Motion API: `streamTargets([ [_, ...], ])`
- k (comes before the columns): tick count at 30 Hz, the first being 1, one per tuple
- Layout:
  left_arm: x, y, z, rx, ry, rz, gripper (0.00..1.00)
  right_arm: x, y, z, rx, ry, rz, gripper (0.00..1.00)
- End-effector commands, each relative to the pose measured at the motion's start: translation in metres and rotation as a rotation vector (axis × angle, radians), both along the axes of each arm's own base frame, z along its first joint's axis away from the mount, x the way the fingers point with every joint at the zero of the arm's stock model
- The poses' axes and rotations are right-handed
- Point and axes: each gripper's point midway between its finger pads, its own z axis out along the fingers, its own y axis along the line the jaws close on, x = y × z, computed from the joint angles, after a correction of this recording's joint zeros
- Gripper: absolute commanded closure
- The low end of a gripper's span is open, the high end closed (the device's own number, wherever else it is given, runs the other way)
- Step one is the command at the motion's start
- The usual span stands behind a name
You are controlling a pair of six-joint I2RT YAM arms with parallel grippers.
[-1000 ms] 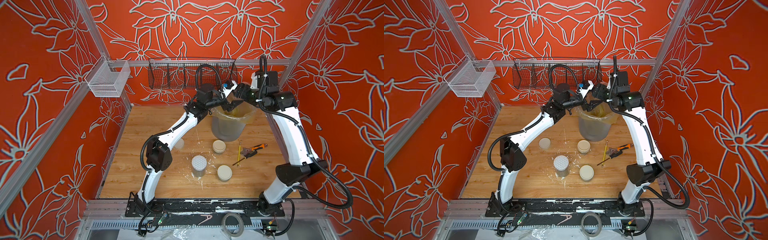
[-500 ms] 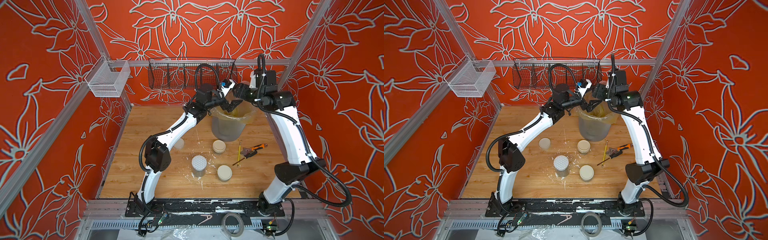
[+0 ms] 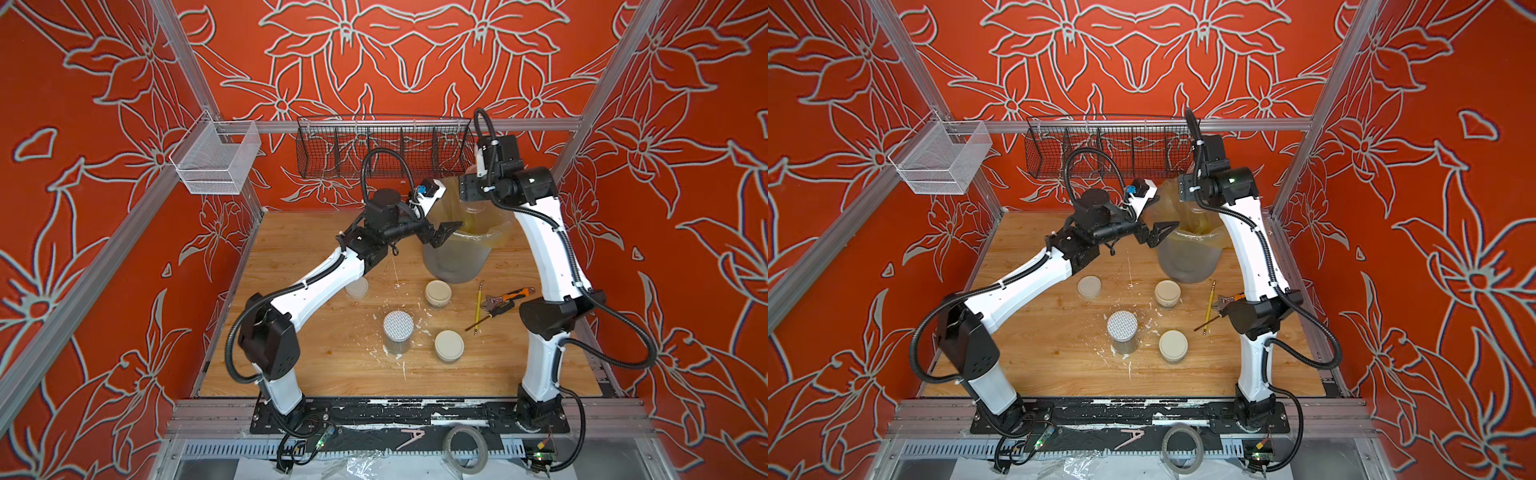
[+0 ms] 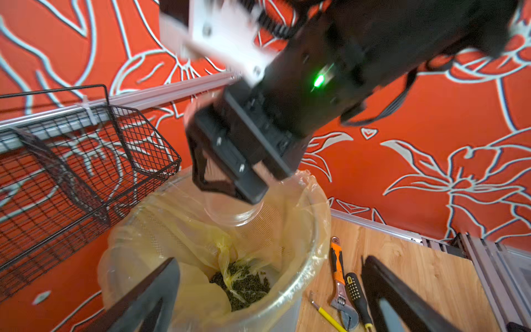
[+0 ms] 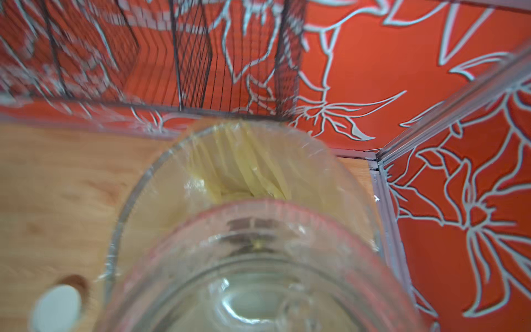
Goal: Empty moldy tea leaves from jars
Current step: Pour the moldy tea leaves from the jar into the trash bin.
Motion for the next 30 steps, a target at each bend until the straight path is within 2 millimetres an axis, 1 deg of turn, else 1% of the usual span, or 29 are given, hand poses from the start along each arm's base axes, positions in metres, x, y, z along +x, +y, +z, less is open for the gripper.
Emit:
streamTargets([
  [1,-0.013,0.021,0.025,-0.08,-0.052,0.057,0.02,0.002,-0.006,0.013,-0.31,-0.046,0.006,1.0],
  [2,-0.017,0.026,0.024,-0.08,-0.05,0.069,0.02,0.007,-0.006,0.015,-0.397,-0.062,-0.013,1.0],
  [4,-0.024,0.036,0.024,-0.08,-0.05,0.095,0.02,0.012,-0.003,0.018,-0.508,-0.081,-0.034,1.0],
  [6,-0.029,0.044,0.022,-0.079,-0.05,0.114,0.02,0.013,-0.003,0.023,-0.469,-0.096,-0.05,1.0],
  [8,-0.033,0.048,0.019,-0.077,-0.053,0.123,0.02,0.011,0.004,0.024,-0.406,-0.1,-0.025,1.0],
  [11,-0.035,0.05,0.015,-0.071,-0.051,0.122,0.02,0.012,0.006,0.024,-0.509,-0.103,-0.042,1.0],
  [12,-0.036,0.049,0.014,-0.07,-0.05,0.12,0.02,0.009,0.011,0.02,-0.44,-0.09,-0.006,1.0],
  [13,-0.036,0.049,0.013,-0.069,-0.05,0.118,0.02,0.004,0.019,0.014,-0.257,-0.06,0.057,1.0],
  [14,-0.037,0.049,0.012,-0.071,-0.052,0.114,0.02,0.001,0.022,0.011,-0.059,-0.031,0.079,1.0],
  [15,-0.036,0.048,0.012,-0.073,-0.053,0.112,0.02,0.0,0.019,0.011,0.048,-0.017,0.066,1.0],
  [16,-0.036,0.048,0.013,-0.077,-0.052,0.111,0.02,0.001,0.008,0.011,0.053,-0.024,0.008,1.0],
  [18,-0.038,0.047,0.015,-0.083,-0.05,0.098,0.02,0.003,-0.014,0.011,-0.134,-0.052,-0.094,1.0],
  [19,-0.04,0.046,0.017,-0.085,-0.052,0.087,0.02,0.003,-0.022,0.009,-0.197,-0.044,-0.125,1.0],
  [20,-0.042,0.045,0.018,-0.082,-0.055,0.075,0.03,0.0,-0.02,0.005,-0.155,-0.012,-0.105,1.0],
  [21,-0.043,0.043,0.017,-0.078,-0.06,0.066,0.03,-0.004,-0.013,0.0,-0.05,0.026,-0.071,1.0],
  [22,-0.043,0.042,0.016,-0.076,-0.063,0.061,0.03,-0.005,-0.003,-0.003,0.12,0.06,-0.026,1.0],
  [23,-0.042,0.042,0.016,-0.077,-0.065,0.061,0.03,-0.004,0.001,-0.002,0.248,0.077,-0.007,1.0],
  [24,-0.042,0.041,0.015,-0.076,-0.062,0.061,0.02,-0.002,-0.001,-0.001,0.3,0.071,-0.02,1.0],
  [25,-0.043,0.04,0.014,-0.074,-0.06,0.051,0.02,0.0,-0.003,0.001,0.303,0.051,-0.035,1.0],
  [26,-0.047,0.038,0.013,-0.068,-0.061,0.027,0.02,0.0,-0.002,0.003,0.31,0.037,-0.033,1.0],
  [28,-0.057,0.034,0.012,-0.057,-0.068,-0.028,0.02,-0.003,0.004,0.007,0.414,0.045,0.006,1.0],
  [30,-0.065,0.033,0.012,-0.051,-0.083,-0.065,0.02,-0.005,-0.006,0.015,0.448,0.021,-0.036,1.0],
])
